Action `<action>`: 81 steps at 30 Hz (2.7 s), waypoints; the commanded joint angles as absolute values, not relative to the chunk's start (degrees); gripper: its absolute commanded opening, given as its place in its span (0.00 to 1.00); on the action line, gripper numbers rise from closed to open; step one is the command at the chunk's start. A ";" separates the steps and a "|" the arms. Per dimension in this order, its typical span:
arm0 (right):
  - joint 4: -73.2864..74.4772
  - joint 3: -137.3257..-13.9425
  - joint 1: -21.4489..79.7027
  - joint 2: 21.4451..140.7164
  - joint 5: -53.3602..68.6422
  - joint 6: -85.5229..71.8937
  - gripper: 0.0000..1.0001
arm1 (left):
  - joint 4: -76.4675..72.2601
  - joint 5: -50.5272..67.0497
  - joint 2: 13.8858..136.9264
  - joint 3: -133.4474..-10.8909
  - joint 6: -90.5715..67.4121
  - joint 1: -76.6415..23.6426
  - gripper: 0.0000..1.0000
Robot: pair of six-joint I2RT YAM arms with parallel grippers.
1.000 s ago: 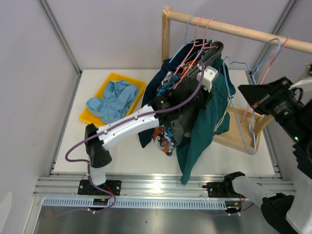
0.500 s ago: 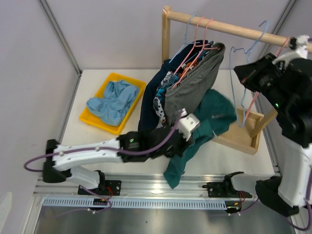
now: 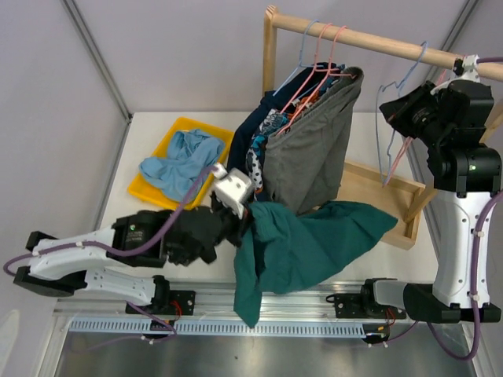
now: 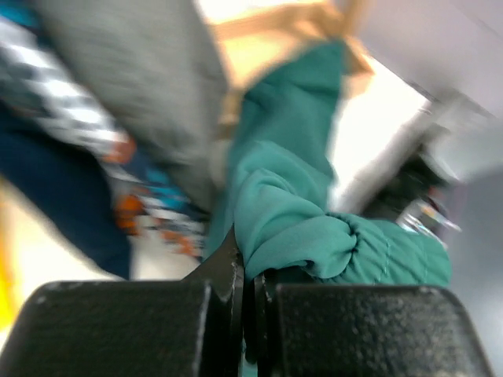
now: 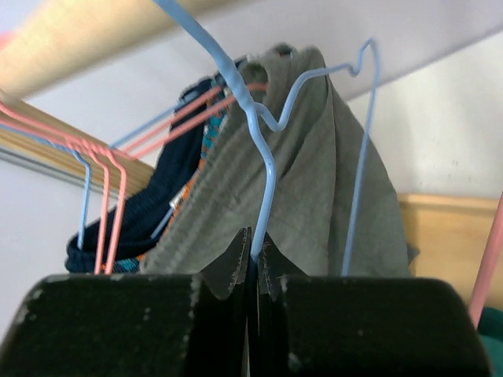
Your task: Remove the shorts from the hanger
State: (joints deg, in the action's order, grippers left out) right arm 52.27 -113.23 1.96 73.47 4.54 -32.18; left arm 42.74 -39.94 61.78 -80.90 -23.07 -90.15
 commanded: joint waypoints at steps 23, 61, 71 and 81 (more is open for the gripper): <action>56.95 -97.21 1.14 53.44 1.58 -27.51 0.99 | 38.95 5.97 97.01 -143.26 -13.79 -7.92 0.00; 47.72 -100.63 1.05 48.25 17.93 -32.52 0.99 | 42.89 -13.72 118.92 -110.76 -21.71 8.07 0.69; 40.53 -100.63 1.05 53.16 23.81 -35.50 0.99 | 38.25 -10.22 104.70 -95.75 -29.62 13.26 0.99; 33.21 -108.80 9.81 68.09 24.54 -37.10 0.99 | 5.31 45.14 92.46 -80.07 -40.03 13.89 0.99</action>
State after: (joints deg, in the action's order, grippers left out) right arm 36.64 -105.21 4.97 63.64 24.80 -37.50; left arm 21.71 21.15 94.13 -82.98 -31.31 14.22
